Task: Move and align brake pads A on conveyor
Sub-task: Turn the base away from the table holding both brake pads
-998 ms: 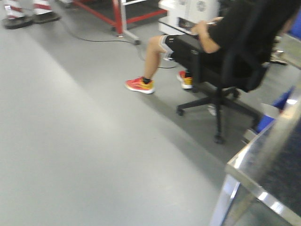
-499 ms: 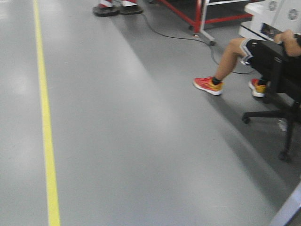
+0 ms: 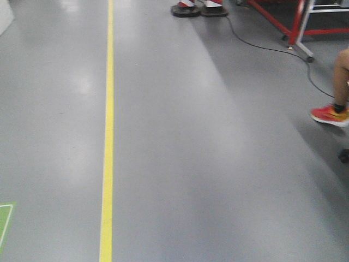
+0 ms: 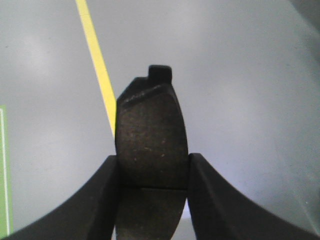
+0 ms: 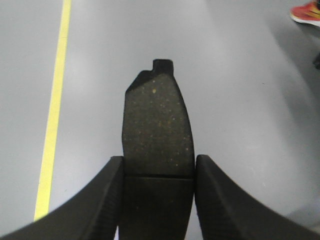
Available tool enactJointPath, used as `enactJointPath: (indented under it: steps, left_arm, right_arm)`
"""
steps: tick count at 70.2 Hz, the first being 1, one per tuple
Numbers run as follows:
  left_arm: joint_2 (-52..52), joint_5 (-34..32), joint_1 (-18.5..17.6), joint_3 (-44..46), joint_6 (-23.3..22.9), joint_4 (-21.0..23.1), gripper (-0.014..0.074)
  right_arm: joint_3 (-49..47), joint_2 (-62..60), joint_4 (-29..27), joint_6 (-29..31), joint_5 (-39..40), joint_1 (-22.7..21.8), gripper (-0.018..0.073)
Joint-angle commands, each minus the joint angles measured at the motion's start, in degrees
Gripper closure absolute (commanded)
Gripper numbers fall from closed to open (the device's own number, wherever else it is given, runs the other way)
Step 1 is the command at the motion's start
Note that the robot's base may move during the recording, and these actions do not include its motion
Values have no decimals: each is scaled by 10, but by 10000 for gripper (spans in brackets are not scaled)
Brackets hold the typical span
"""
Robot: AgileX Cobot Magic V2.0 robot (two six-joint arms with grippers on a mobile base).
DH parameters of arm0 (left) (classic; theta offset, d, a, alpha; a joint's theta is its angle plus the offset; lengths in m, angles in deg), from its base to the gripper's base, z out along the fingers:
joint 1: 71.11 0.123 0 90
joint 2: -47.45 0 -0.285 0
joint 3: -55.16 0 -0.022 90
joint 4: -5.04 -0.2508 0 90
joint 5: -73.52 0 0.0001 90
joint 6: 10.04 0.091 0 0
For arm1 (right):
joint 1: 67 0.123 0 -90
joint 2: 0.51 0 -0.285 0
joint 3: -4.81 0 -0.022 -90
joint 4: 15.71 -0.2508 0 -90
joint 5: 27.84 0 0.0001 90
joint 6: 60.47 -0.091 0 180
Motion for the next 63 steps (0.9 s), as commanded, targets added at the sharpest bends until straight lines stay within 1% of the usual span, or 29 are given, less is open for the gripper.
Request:
enactJointPath:
  steps: [1,63]
  left_arm:
    - [3,-42,-2,16,-5,5,603]
    - [3,-30,-2,16,-5,5,603]
  right_arm:
    - [-17,3,5,5,46,-1,552]
    - [-17,3,5,5,44,-1,552]
